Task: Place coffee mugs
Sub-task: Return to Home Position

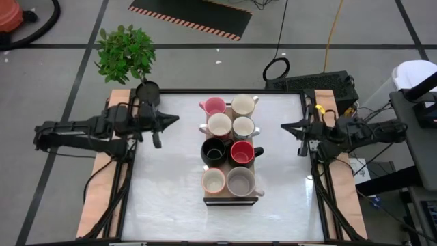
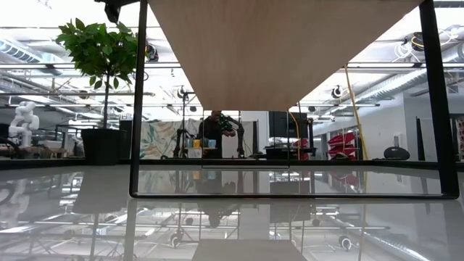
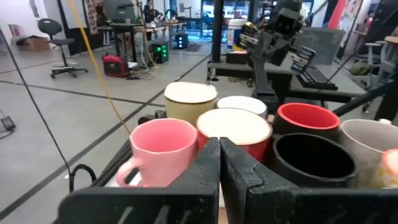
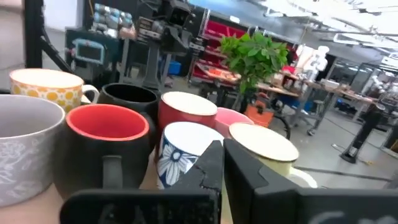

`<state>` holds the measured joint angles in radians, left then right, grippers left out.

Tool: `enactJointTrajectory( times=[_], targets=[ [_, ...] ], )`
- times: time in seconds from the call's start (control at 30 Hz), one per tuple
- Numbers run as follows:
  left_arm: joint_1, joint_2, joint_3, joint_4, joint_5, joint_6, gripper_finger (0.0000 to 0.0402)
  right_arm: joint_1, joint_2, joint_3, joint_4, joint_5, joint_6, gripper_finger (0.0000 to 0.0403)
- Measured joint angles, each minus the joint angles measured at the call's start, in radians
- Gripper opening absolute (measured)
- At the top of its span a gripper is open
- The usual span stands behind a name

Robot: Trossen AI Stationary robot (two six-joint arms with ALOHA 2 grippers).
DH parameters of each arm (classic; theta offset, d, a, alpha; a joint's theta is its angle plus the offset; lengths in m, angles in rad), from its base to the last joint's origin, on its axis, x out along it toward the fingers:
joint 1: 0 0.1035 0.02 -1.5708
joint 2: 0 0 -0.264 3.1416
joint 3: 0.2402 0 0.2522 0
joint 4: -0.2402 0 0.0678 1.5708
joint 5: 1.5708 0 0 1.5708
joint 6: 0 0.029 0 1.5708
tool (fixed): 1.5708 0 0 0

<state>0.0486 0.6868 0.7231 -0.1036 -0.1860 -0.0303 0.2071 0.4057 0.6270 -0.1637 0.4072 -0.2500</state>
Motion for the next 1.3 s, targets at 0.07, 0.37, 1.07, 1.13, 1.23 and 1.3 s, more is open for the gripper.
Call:
enactJointTrajectory(
  times=[0.07,0.37,1.07,1.13,1.23,1.3],
  targets=[
    [0.041,0.0,0.0,0.0,0.037,0.001,0.0002,-0.006,-0.028,-0.046,0.041,-0.024,-0.001,0.0],
    [0.127,0.0,-0.037,0.012,0.082,0.006,0.0001,-0.019,-0.091,-0.197,0.098,-0.067,0.031,0.0],
    [0.126,-0.001,-0.339,0.427,0.145,-0.127,0.0,-0.019,-0.119,-0.591,0.634,-0.252,0.112,0.0],
    [0.126,-0.003,-0.339,0.42,0.145,-0.122,0.0,-0.019,-0.121,-0.606,0.628,-0.26,0.122,0.0],
    [0.126,-0.003,-0.339,0.403,0.145,-0.121,0.0,-0.019,-0.12,-0.607,0.623,-0.278,0.125,0.0],
    [0.126,-0.003,-0.339,0.393,0.145,-0.118,0.0,-0.025,-0.119,-0.607,0.623,-0.283,0.125,0.0]
  ],
)
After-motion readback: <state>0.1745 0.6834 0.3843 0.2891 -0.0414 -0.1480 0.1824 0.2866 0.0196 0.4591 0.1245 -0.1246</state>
